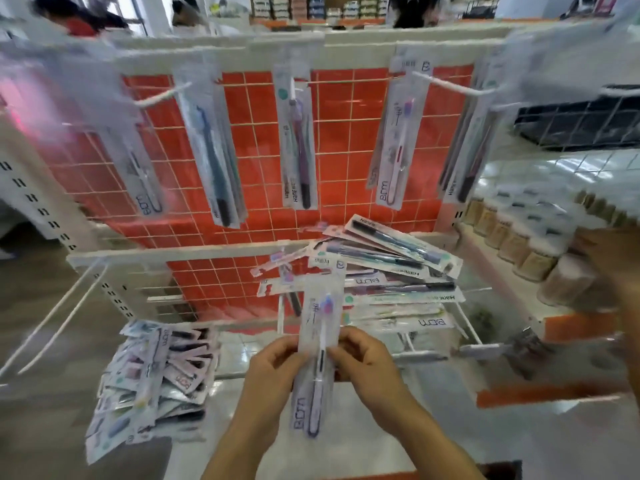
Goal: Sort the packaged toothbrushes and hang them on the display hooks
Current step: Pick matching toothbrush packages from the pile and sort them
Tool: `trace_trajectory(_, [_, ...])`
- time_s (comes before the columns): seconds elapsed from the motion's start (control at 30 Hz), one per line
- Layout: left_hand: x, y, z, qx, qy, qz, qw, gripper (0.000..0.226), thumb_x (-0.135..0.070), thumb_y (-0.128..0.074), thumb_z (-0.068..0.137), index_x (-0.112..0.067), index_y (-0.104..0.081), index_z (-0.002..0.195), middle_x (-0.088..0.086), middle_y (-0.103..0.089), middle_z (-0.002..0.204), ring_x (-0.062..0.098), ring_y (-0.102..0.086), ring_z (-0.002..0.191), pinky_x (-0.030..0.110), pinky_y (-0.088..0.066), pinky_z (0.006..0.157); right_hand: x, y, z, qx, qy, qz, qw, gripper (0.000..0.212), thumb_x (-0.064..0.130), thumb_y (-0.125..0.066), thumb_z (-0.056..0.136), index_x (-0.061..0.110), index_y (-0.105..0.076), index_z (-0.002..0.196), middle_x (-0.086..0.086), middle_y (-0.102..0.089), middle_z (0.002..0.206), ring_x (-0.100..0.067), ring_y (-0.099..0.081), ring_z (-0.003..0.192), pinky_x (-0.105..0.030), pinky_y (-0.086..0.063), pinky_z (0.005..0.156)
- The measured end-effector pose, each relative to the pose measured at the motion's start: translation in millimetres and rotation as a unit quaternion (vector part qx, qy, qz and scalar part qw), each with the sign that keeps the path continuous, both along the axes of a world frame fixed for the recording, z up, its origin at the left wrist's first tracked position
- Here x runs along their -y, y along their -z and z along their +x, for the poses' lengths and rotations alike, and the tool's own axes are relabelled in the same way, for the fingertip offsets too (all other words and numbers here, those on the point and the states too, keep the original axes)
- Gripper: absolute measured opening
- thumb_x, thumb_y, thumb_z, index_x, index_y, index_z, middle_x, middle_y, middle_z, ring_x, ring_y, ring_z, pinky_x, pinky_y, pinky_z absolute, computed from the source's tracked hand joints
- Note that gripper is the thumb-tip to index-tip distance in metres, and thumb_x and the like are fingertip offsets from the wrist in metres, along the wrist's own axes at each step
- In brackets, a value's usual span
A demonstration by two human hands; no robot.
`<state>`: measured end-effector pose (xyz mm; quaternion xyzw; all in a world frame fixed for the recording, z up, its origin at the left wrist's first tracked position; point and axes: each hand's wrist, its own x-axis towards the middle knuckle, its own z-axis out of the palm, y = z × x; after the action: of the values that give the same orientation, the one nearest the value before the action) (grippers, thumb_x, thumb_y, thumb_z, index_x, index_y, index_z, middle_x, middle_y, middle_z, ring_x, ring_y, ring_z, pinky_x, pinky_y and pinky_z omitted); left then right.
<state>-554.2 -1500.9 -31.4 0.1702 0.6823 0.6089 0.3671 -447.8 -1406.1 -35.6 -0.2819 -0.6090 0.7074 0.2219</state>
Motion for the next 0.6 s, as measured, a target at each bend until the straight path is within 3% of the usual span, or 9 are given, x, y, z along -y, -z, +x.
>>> trace_trajectory(0.2, [10,32,27,-0.042,-0.027,0.085,0.995,0.018,-0.017,-0.061,0.087,-0.025,-0.076,0.091,0.004,-0.075,0.092,0.026,-0.070,0.090,0.046,-0.055,0.085,10,25,15,-0.039,0.007,0.079,0.996,0.021,0.005,-0.053,0.093,0.017,-0.069,0.101,-0.001,-0.072,0.094,-0.017,-0.069,0.088,-0.031,-0.057,0.078])
trace_trajectory(0.37, [23,68,34,-0.092,-0.023,0.159,0.983,0.019,-0.031,-0.063,0.079,-0.034,-0.075,0.093,0.002,-0.075,0.093,0.022,-0.071,0.088,0.041,-0.056,0.080,24,60,17,-0.105,0.020,0.130,0.986,0.015,0.017,-0.059,0.091,0.024,-0.071,0.097,0.001,-0.073,0.092,-0.014,-0.069,0.085,-0.024,-0.055,0.074])
trace_trajectory(0.43, [29,88,34,-0.139,-0.016,0.179,0.974,0.014,-0.029,-0.068,0.083,-0.037,-0.075,0.091,-0.001,-0.075,0.091,0.018,-0.071,0.085,0.034,-0.059,0.074,28,78,19,-0.134,0.016,0.161,0.978,0.017,0.018,-0.056,0.090,0.022,-0.070,0.098,0.005,-0.073,0.091,-0.010,-0.069,0.084,-0.018,-0.054,0.071])
trace_trajectory(0.53, [34,115,36,-0.197,-0.003,0.206,0.958,0.023,-0.027,-0.061,0.075,-0.044,-0.074,0.084,-0.009,-0.074,0.086,0.009,-0.070,0.080,0.017,-0.056,0.065,33,106,22,-0.170,0.025,0.198,0.965,0.012,0.023,-0.060,0.089,0.027,-0.071,0.093,0.012,-0.072,0.087,-0.004,-0.068,0.082,-0.012,-0.053,0.068])
trace_trajectory(0.6, [35,134,38,-0.230,0.002,0.223,0.947,0.018,-0.037,-0.066,0.067,-0.049,-0.073,0.079,-0.013,-0.074,0.081,0.005,-0.069,0.076,0.011,-0.052,0.061,39,128,24,-0.203,0.044,0.229,0.951,0.017,0.030,-0.056,0.084,0.033,-0.070,0.093,0.011,-0.072,0.087,-0.006,-0.069,0.081,-0.014,-0.053,0.067])
